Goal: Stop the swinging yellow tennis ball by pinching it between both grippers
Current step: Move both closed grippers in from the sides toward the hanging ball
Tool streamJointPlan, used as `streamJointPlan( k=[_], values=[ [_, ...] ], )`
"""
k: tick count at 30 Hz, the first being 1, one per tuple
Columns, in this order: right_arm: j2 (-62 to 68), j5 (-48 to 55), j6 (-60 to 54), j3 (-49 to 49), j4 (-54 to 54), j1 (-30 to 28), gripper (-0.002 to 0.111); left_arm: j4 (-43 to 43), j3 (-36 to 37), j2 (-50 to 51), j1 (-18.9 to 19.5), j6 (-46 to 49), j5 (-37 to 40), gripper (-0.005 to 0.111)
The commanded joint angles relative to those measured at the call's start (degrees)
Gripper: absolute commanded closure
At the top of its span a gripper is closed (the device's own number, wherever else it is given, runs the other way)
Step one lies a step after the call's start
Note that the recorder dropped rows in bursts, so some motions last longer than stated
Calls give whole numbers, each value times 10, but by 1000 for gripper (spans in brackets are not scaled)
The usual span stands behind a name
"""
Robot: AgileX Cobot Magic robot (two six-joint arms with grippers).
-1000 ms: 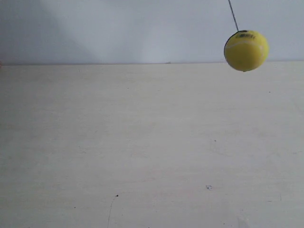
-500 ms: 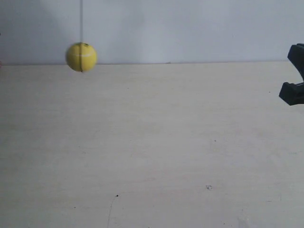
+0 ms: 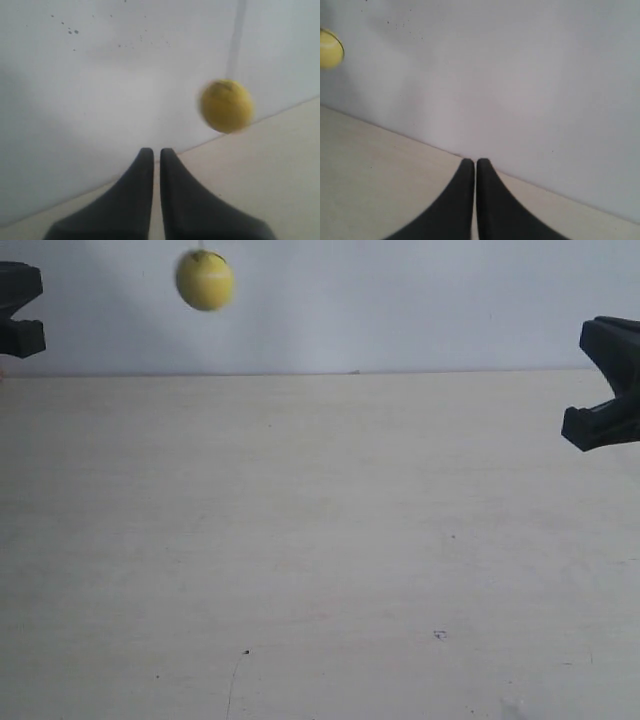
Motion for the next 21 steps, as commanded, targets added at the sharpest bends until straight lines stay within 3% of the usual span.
streamJointPlan(
  k=[1,14,21],
  values=[
    [4,-10,-21,-4,11,1,108,-78,-5,1,6,57,3,102],
    [175,-5,-5,-92,-76,1,108,94,-21,50,7,-38,3,102],
    [202,-12,65,-146,-215,1,108,355,-90,114,20,-217,-63,102]
  ],
)
